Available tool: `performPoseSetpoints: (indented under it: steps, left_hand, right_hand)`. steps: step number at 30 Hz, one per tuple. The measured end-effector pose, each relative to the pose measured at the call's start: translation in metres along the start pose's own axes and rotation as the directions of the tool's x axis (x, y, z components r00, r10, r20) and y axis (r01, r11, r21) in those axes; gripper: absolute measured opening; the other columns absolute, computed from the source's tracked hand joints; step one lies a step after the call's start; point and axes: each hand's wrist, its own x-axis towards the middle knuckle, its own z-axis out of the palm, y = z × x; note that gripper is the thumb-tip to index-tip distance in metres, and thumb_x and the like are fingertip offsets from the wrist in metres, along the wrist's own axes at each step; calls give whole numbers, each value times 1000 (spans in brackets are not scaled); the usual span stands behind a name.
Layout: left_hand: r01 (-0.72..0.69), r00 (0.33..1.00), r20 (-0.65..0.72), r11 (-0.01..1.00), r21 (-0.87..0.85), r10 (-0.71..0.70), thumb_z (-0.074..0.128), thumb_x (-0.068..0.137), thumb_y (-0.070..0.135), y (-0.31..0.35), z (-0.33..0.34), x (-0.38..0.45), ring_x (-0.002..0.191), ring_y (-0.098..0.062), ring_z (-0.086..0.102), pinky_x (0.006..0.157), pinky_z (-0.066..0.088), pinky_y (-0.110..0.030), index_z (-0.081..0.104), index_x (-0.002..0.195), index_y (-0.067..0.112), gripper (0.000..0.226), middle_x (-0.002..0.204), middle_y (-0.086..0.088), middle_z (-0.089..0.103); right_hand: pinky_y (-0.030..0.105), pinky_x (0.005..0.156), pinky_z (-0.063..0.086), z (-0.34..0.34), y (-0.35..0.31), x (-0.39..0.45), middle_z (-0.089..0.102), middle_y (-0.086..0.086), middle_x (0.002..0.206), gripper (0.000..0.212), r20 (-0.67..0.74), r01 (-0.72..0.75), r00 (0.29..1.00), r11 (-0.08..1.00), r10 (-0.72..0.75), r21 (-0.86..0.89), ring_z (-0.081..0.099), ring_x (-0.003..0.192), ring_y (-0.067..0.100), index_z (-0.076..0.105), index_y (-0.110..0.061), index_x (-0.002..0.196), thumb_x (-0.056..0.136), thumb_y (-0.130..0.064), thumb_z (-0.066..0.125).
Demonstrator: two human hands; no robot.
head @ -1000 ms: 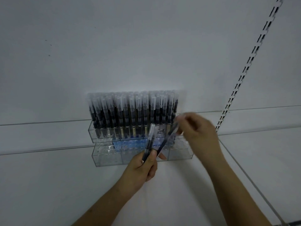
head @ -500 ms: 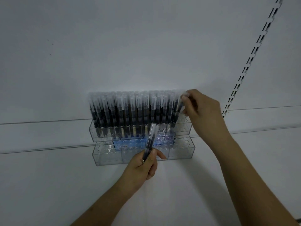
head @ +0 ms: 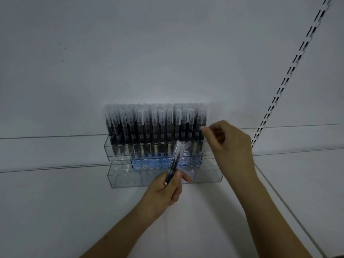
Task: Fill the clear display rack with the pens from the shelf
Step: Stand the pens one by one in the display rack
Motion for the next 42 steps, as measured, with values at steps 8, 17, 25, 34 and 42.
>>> performPoseSetpoints:
  steps: [8,17,25,34,42]
  left_hand:
    - [-12,1000,18,995,95,10,38,98,36,8,3,-1,46,-7,36,47,33,-19,64,58,38,48,48,6,42]
    - [5,1000,23,995,98,-8,35,99,41,-2,-1,1,48,-8,38,49,35,-23,67,96,13,42,51,6,43]
    - [8,1000,21,997,82,-9,35,98,40,-3,0,2,47,-8,37,48,34,-22,67,96,12,43,51,5,42]
    - [0,1000,12,997,77,-1,36,99,42,-4,0,3,47,-11,37,49,34,-25,69,92,19,41,51,3,42]
    - [-7,1000,15,996,94,6,36,99,41,-4,0,1,47,-10,37,49,35,-22,69,93,17,41,52,2,43]
  right_hand:
    - [12,55,43,25,-5,-33,64,2,69,17,359,-144,933,923,8,356,52,58,1,69,-15,79,85,-30,75]
    - [32,57,50,-25,4,12,67,2,68,14,-159,-34,979,862,131,505,67,62,23,59,-11,84,97,-17,58]
    - [22,73,56,-23,13,46,71,-5,80,12,-133,31,991,972,0,231,70,72,6,60,-16,98,100,-26,53]
    - [38,71,57,-5,19,61,70,3,78,25,117,115,988,979,-96,-170,69,69,18,63,-12,90,101,-33,53]
    - [30,68,56,-7,24,66,69,-2,69,31,123,61,991,989,-44,-132,65,54,5,63,-11,81,100,-33,53]
